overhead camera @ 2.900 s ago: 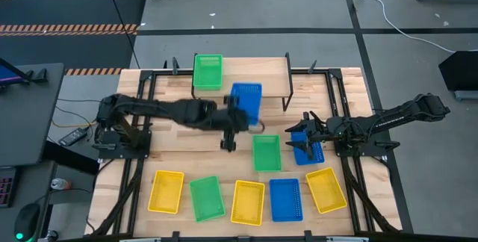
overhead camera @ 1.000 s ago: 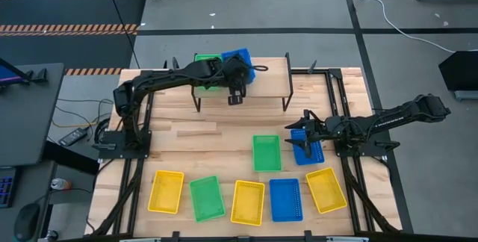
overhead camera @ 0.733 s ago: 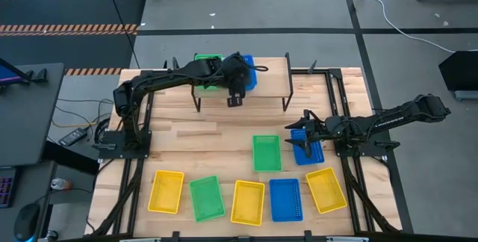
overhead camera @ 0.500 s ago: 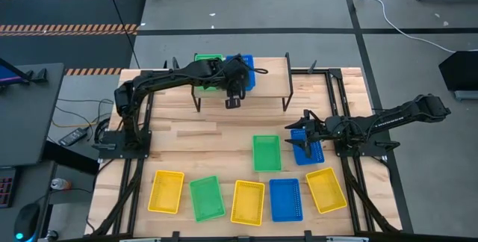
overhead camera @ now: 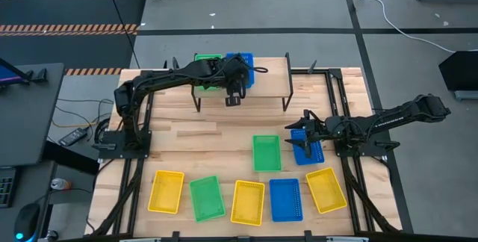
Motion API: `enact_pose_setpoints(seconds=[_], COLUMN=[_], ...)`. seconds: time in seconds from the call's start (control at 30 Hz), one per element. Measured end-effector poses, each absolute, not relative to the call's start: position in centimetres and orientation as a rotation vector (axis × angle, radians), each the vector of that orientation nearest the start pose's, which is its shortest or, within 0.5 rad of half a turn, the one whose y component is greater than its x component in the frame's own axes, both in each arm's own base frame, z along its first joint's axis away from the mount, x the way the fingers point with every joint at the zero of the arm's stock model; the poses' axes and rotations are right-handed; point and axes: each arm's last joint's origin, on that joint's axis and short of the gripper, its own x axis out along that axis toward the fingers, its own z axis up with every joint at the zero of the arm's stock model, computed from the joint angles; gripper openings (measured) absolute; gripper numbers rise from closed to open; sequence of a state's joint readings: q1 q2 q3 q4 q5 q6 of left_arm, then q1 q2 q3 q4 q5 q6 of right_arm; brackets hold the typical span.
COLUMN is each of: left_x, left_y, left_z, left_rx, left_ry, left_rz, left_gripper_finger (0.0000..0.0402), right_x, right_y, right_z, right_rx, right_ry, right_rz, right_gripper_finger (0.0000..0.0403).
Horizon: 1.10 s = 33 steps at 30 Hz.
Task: Stack baskets on shelf by color
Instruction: Put the top left blue bin on the shelf, then put the middle yellow bin on the shelf
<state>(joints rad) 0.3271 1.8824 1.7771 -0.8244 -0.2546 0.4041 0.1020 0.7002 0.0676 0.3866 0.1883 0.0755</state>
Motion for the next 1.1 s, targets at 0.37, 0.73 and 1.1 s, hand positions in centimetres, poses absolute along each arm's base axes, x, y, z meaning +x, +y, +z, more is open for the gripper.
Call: enact_pose_setpoints(seconds=[0.37,0.73,1.1], left_x=[39.0,38.6,36.9], left_y=[12.2,8.1,-2.4], left_z=[31.8,36.3,33.1], left_rx=[0.356,0.347,0.126], left_ry=[0.995,0.99,1.249], left_rz=[0.352,0.368,0.093], left_gripper_finger=[0.008,0.0098,0.01], right_x=[14.4,14.4,14.4], right_y=[0.9,0.9,0.9], right_z=[15.4,15.4,15.4], right_rx=[0.039,0.04,0.04], right_ry=[0.24,0.24,0.24], right_rz=[-0.096,-0.095,-0.095], right_gripper_finger=[0.0254,0.0254,0.0254])
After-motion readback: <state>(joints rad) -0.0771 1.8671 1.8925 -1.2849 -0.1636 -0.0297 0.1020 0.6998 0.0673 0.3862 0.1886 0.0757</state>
